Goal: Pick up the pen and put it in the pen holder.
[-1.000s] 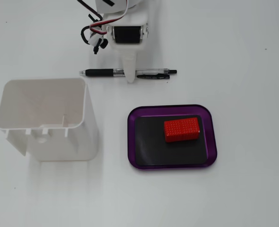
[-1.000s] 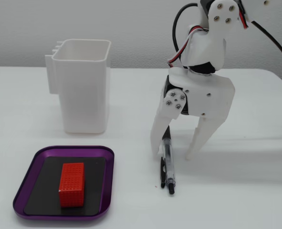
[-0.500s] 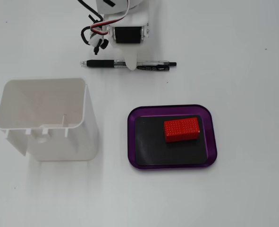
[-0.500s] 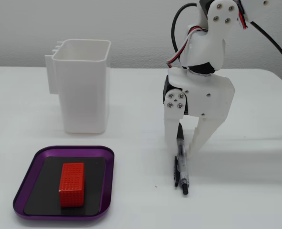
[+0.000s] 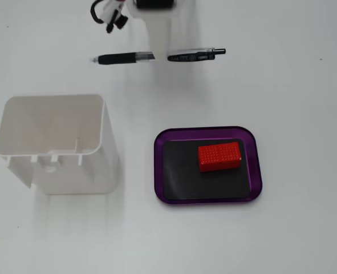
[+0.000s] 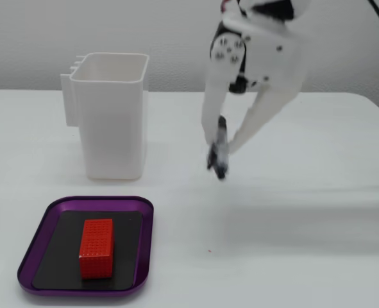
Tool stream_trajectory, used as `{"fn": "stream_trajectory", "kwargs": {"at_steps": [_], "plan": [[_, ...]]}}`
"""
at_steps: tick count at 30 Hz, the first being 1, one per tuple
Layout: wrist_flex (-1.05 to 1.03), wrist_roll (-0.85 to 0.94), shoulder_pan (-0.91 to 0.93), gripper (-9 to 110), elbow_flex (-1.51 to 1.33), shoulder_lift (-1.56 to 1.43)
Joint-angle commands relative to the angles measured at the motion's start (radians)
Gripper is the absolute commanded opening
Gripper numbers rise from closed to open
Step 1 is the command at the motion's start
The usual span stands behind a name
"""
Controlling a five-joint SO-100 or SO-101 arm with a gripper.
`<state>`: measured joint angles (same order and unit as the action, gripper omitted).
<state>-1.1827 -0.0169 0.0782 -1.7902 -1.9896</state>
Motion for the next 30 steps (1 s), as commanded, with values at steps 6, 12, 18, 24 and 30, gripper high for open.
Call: {"fn": "stream_trajectory", "kwargs": {"at_steps": [6, 12, 18, 24, 30], "plan": [[0.081, -0.295, 0.103, -1, 0.318, -0.14], [0.295, -0.407, 0.124, -1, 0.359, -0.081], [0.311, -0.485, 0.124, -1, 0.514, 0.166], [0.31, -0.543, 0.124, -1, 0.68, 0.416], [0.321, -0.58, 0.129, -1, 0.721, 0.546]]}}
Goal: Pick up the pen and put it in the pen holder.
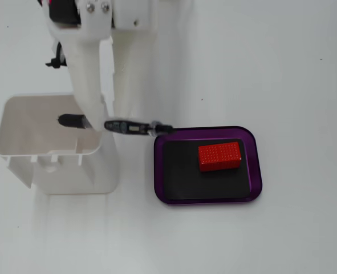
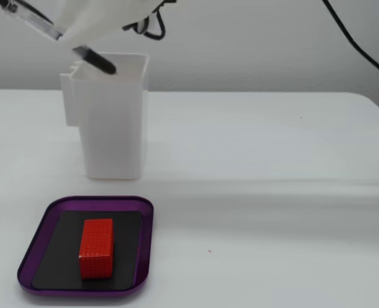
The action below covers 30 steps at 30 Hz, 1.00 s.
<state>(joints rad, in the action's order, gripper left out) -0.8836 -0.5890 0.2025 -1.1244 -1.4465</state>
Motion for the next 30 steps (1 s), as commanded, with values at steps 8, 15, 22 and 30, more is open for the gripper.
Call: {"fn": "stream_trajectory", "kwargs": {"at_steps": [8, 15, 22, 30], "plan": [[0.011, 0.005, 0.081, 0, 0.051, 0.023], [-0.028, 0.006, 0.098, 9, 0.051, 0.015], [-0.107, 0.023, 0.084, 10, 0.08, 0.005], [-0.35, 0.259, 0.084, 10, 0.259, -0.196]]}}
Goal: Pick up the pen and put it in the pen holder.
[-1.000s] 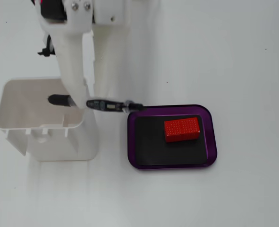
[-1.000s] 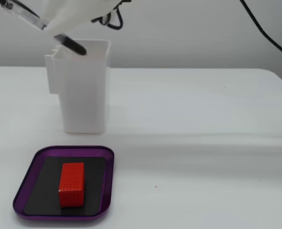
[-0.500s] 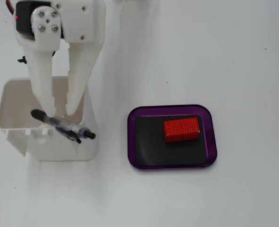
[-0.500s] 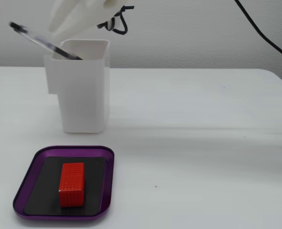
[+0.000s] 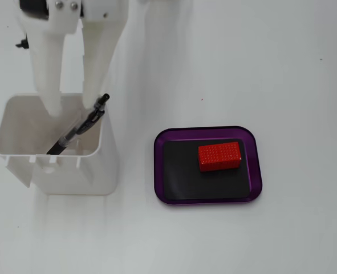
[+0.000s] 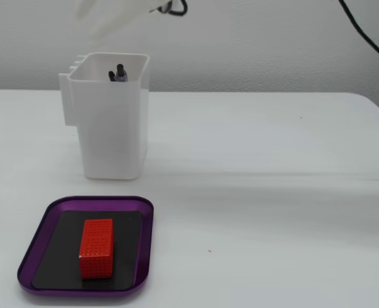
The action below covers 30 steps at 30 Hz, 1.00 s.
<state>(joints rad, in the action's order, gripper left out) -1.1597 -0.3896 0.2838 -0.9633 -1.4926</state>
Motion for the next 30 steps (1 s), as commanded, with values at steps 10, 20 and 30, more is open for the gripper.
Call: {"fn": "stream_trajectory", "kwargs": {"at_steps": [10, 20, 30], "plan": [[-0.483, 0.327, -0.101, 10, 0.031, -0.509], [-0.459, 0.333, -0.112, 10, -0.798, -0.798], [-0.054, 0.337, -0.114, 10, -1.562, -1.206]]}}
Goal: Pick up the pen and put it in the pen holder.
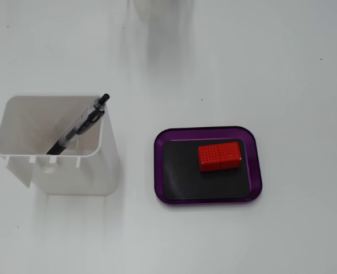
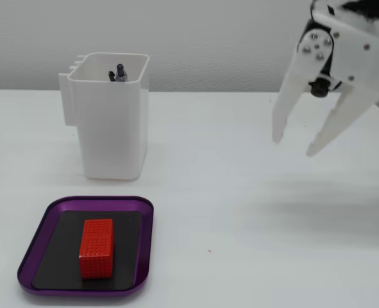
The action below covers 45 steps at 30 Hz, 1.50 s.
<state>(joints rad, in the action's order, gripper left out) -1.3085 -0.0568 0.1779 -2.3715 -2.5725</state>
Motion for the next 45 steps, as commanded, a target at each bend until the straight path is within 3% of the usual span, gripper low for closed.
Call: {"fn": "stream_trajectory", "kwargs": {"at_steps": [1, 11, 18, 23, 45], "plan": [[0.123, 0.005, -0.008, 10, -0.21, -0.17], [0.198, -0.005, -0.008, 10, -0.621, -0.612], [0.114, 0.0, 0.003, 10, -0.699, -0.881], [0.106, 0.0, -0.006, -1, -0.699, -0.868], [0.107, -0.002, 0.002, 0, -0.699, -0.861]]}}
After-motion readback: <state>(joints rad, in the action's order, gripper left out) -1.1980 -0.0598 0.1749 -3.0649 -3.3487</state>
